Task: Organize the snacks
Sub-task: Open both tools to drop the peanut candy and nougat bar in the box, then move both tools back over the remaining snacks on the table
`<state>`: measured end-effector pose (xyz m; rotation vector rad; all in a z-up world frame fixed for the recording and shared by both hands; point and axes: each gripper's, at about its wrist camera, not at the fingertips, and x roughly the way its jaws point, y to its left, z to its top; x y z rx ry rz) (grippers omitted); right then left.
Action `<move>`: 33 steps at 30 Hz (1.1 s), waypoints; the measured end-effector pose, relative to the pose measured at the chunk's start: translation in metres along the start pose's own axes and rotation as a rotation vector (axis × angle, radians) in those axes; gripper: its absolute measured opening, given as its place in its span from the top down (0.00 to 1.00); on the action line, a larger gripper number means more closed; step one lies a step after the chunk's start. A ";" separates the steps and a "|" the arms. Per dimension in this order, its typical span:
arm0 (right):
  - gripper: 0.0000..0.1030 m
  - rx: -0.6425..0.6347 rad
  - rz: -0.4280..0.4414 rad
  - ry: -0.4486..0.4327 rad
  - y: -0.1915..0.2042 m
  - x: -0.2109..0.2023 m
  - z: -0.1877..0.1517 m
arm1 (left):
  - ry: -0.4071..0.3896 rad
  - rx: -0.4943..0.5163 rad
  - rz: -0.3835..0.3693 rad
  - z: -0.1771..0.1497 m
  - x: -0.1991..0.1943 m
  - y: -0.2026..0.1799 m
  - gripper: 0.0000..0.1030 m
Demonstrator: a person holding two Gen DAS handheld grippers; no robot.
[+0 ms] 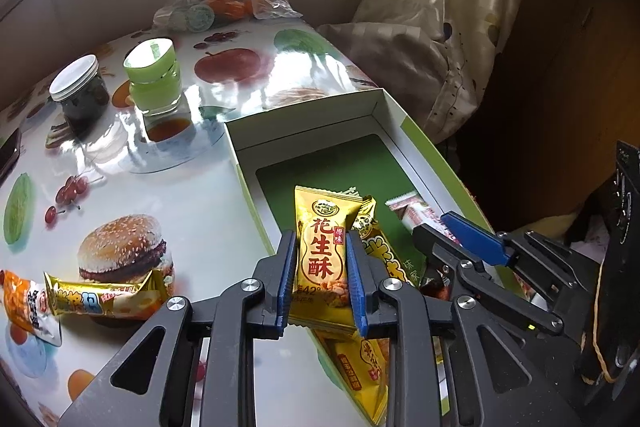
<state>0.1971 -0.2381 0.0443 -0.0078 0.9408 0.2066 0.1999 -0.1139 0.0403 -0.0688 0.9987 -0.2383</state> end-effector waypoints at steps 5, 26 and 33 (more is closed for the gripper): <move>0.75 -0.008 -0.005 0.008 0.002 0.000 -0.001 | 0.003 -0.005 -0.019 0.000 0.000 0.000 0.67; 0.61 0.000 -0.032 -0.054 0.012 -0.034 -0.004 | -0.082 -0.011 -0.005 -0.013 -0.043 0.009 0.55; 0.60 0.001 -0.014 -0.082 0.021 -0.050 -0.007 | -0.115 -0.030 0.016 -0.021 -0.064 0.022 0.55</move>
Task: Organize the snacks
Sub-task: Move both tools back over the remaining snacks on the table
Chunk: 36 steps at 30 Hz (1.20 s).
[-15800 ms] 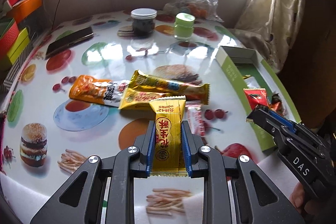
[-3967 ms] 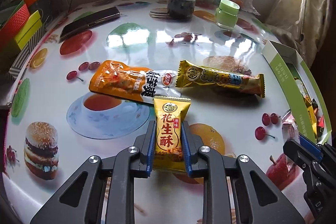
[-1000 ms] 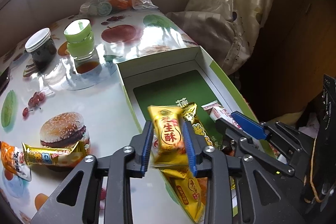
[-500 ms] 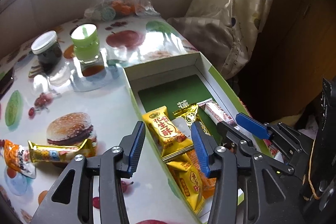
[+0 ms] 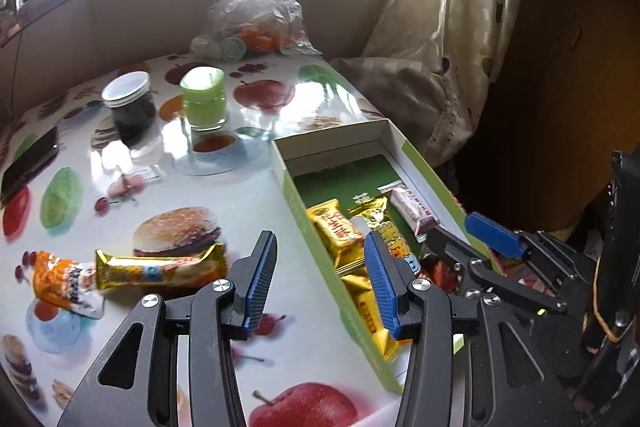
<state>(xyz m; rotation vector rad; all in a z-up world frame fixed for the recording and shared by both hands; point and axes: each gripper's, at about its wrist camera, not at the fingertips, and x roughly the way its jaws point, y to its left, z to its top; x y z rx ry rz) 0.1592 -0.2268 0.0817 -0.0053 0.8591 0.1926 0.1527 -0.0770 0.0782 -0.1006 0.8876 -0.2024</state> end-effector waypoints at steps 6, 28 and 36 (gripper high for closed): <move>0.60 -0.006 0.028 -0.031 0.012 -0.012 0.001 | -0.032 -0.007 0.032 -0.008 -0.016 0.011 0.55; 0.60 -0.115 0.137 -0.043 0.078 -0.014 -0.001 | -0.086 -0.079 0.121 -0.040 -0.060 0.065 0.55; 0.60 -0.170 0.174 -0.022 0.109 -0.004 -0.003 | -0.078 -0.125 0.152 -0.051 -0.065 0.093 0.55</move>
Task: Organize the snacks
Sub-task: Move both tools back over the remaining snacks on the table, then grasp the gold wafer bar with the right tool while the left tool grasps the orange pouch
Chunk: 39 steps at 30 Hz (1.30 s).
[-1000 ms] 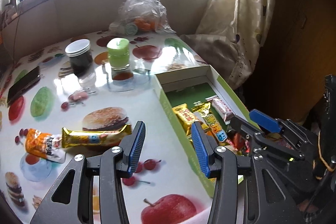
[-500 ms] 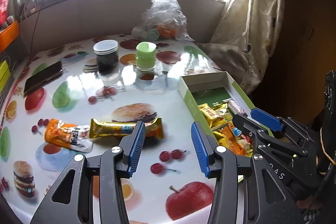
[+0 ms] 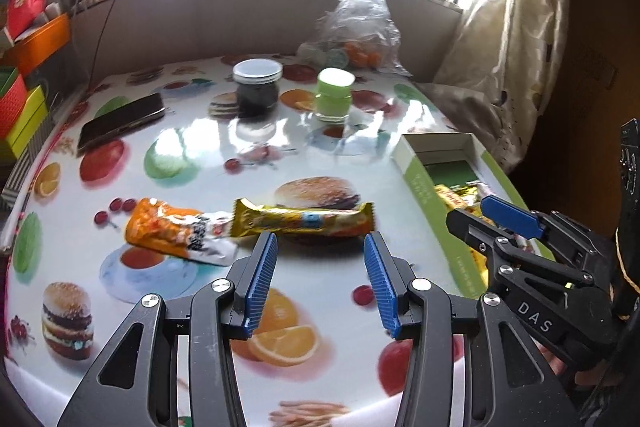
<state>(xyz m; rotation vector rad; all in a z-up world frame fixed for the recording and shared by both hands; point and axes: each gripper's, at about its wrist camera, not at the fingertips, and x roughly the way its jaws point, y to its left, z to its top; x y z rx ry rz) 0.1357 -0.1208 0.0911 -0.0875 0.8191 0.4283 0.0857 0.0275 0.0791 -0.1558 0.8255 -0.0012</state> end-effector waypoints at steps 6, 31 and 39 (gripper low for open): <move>0.59 -0.056 0.024 0.028 0.023 0.016 0.002 | 0.015 -0.051 0.031 -0.007 0.003 0.030 0.55; 0.55 -0.478 -0.061 0.180 0.089 0.110 0.012 | 0.088 -0.245 0.147 -0.023 0.028 0.132 0.55; 0.57 -0.425 0.001 0.206 0.089 0.124 0.017 | 0.102 -0.264 0.147 -0.026 0.035 0.141 0.55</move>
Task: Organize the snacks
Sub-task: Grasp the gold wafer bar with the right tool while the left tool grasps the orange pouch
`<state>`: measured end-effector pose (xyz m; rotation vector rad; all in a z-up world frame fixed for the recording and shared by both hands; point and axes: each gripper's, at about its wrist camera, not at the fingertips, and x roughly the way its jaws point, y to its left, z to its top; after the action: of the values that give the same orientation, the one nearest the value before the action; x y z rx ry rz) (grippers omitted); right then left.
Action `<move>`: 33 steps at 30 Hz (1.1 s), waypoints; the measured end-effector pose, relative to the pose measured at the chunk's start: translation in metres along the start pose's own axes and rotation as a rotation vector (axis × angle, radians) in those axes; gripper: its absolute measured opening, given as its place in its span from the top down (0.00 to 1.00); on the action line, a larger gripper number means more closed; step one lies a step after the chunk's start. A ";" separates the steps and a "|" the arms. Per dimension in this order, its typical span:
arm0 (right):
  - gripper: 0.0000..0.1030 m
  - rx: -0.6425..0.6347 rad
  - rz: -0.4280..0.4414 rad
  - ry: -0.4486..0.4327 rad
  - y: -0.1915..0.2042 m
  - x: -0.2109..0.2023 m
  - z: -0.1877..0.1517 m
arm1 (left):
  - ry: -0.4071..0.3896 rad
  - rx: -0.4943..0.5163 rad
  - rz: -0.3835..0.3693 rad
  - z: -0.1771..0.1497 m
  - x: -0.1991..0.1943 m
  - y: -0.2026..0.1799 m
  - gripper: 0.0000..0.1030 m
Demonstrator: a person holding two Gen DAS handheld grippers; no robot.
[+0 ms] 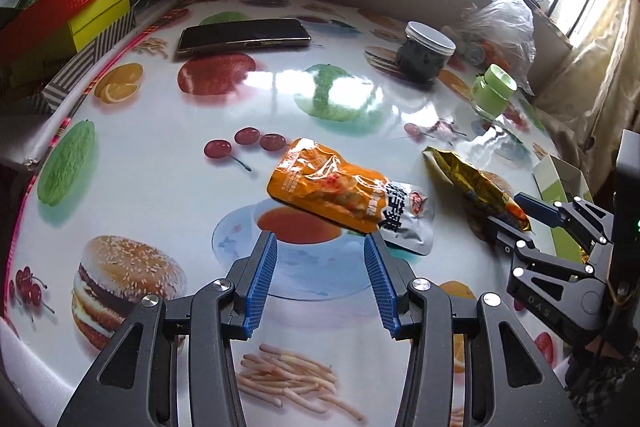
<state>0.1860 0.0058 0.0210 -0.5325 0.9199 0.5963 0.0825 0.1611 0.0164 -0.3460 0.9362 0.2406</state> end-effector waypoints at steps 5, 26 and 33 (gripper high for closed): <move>0.60 0.026 0.056 -0.001 0.006 0.006 0.010 | 0.005 -0.010 -0.001 0.000 0.002 0.003 0.55; 0.79 -0.153 0.294 0.001 0.085 -0.006 0.018 | 0.011 -0.100 0.020 0.000 0.000 0.034 0.55; 0.79 -0.107 0.331 -0.004 0.092 -0.015 0.008 | 0.001 -0.103 0.025 0.004 -0.003 0.038 0.55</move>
<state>0.1214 0.0732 0.0217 -0.4771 0.9835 0.9494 0.0707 0.1971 0.0139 -0.4290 0.9314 0.3122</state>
